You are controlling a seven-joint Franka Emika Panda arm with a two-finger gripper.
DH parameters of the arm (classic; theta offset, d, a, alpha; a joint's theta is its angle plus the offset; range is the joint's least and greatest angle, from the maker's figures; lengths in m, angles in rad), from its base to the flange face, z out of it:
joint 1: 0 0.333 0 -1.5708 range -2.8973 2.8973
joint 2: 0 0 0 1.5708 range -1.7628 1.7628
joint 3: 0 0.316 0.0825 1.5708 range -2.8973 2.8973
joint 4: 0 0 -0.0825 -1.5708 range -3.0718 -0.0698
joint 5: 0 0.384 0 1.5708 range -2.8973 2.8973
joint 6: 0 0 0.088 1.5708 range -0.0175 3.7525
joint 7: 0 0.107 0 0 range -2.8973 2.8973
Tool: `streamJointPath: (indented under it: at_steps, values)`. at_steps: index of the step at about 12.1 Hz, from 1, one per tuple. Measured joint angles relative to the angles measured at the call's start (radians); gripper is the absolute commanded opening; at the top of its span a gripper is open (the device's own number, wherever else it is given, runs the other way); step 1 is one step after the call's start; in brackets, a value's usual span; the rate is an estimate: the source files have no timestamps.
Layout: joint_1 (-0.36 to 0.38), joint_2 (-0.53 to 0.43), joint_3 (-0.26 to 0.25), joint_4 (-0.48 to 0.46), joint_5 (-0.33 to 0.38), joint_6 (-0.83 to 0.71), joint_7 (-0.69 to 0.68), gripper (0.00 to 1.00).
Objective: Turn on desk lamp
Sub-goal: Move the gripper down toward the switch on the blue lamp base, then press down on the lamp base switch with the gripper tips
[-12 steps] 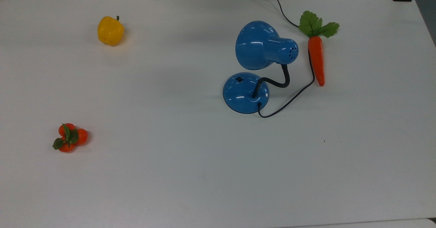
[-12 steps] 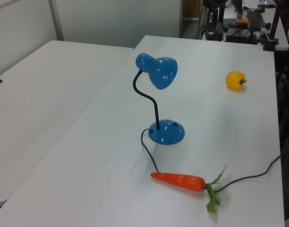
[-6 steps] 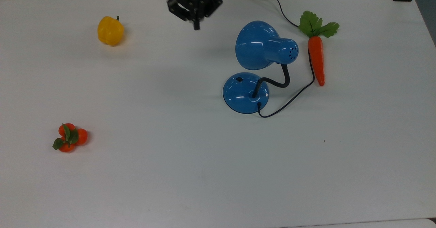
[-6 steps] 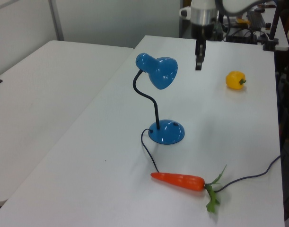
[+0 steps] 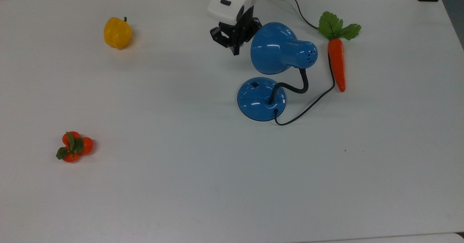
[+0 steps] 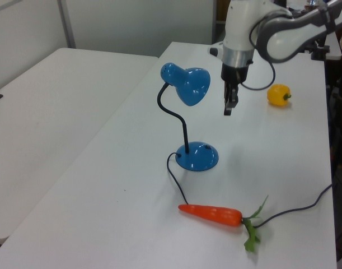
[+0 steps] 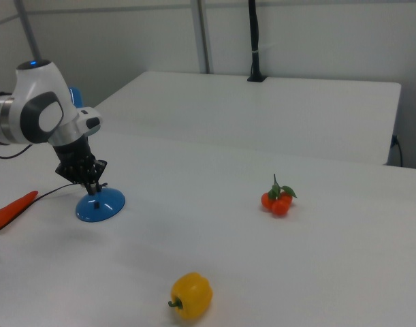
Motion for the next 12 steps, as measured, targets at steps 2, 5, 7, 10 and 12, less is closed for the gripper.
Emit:
streamJointPath:
  at_steps: [2, 5, 7, 10, 12]
  values:
    - [0.022, 0.015, 0.0, -0.069, 0.0, 0.142, 0.0, 0.0]
    - [0.044, 0.051, 0.0, -0.134, 0.0, 0.312, 0.0, 0.0]
    - [0.049, 0.08, 0.0, -0.145, 0.0, 0.385, 0.0, 0.0]
    - [0.05, 0.124, 0.0, -0.145, 0.0, 0.467, 0.0, 0.0]
    - [0.05, 0.127, 0.0, -0.144, 0.0, 0.47, 0.0, 0.0]
